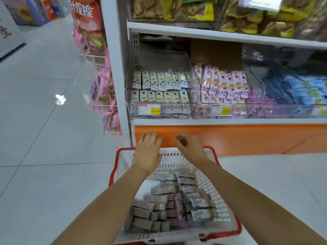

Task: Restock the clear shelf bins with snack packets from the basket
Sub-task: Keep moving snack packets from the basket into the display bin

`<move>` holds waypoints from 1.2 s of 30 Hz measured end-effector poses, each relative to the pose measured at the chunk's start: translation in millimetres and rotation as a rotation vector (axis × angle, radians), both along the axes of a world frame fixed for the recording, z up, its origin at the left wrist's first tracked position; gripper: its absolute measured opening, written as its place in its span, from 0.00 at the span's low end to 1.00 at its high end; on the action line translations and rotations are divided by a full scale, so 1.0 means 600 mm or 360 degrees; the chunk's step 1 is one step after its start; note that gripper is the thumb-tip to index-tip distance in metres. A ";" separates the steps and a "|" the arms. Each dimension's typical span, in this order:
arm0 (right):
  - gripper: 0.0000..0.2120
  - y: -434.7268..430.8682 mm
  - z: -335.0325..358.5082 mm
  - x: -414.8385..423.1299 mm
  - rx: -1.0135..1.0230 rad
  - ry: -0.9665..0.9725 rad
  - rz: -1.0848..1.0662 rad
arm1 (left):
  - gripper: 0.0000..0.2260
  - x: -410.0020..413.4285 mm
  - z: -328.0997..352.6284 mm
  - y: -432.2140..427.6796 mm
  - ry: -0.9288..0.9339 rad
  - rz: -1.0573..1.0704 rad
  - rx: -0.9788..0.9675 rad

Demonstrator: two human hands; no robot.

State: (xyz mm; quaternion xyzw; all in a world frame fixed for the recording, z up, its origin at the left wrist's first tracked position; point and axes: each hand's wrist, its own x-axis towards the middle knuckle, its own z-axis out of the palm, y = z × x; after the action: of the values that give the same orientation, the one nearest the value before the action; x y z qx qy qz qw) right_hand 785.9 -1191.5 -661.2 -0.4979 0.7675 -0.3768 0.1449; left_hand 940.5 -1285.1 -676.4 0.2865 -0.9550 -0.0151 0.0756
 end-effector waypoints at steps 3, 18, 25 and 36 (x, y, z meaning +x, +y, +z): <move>0.03 0.054 -0.073 -0.019 0.0329 0.0022 -0.0119 | 0.30 -0.010 -0.037 0.016 -0.0363 -0.0040 0.0197; 0.21 0.128 -0.293 -0.036 0.1487 0.0017 0.0121 | 0.38 -0.043 -0.155 0.003 -0.0689 0.0066 0.0249; 0.24 0.116 -0.321 -0.031 0.1672 0.0269 0.0141 | 0.35 -0.051 -0.166 0.004 -0.0526 0.0076 0.0209; 0.07 0.104 -0.296 -0.026 0.1357 0.0383 -0.0020 | 0.37 -0.046 -0.178 0.003 -0.0548 0.0088 0.0174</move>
State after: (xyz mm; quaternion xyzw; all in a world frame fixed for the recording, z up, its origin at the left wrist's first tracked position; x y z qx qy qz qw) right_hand 770.5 -1128.8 -839.0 -0.4293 0.8688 0.0332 0.2446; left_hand 913.1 -1283.1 -783.4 0.3145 -0.9434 -0.0156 -0.1044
